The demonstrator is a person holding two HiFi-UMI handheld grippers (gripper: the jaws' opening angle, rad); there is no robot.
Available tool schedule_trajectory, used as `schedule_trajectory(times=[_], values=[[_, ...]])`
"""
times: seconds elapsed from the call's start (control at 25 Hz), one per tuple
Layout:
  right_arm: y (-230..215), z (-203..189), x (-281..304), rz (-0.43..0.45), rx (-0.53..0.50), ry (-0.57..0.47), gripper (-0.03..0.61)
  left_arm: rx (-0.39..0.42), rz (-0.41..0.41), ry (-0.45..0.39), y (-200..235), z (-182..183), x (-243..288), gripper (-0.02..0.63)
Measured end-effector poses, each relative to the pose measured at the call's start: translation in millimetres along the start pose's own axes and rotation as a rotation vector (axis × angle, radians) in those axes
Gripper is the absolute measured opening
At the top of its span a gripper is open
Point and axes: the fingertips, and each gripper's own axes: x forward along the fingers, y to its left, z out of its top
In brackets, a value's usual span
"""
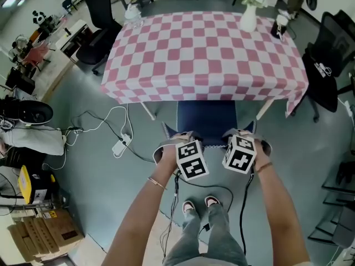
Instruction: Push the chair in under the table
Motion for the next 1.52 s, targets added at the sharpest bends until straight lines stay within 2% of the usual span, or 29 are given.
schedule_trajectory(times=[0.72, 0.92, 1.08, 1.28, 1.52], values=[[-68.2, 9.4, 12.5, -0.037, -0.003, -0.008, 0.103, 0.029, 0.021, -0.020, 68.1, 9.7, 17.7, 0.086], [-77.0, 15.6, 13.7, -0.048, -0.014, -0.024, 0.103, 0.033, 0.047, -0.027, 78.6, 8.7, 18.4, 0.087], [-96.7, 12.2, 20.4, -0.099, -0.006, -0.012, 0.103, 0.050, 0.093, -0.023, 96.5, 14.0, 27.7, 0.086], [-113.7, 10.9, 21.2, -0.070, 0.000, -0.002, 0.104, 0.043, 0.066, -0.034, 110.1, 20.4, 30.8, 0.086], [-116.6, 15.9, 22.6, -0.057, -0.020, -0.033, 0.104, 0.011, 0.044, -0.086, 114.7, 19.8, 33.4, 0.095]])
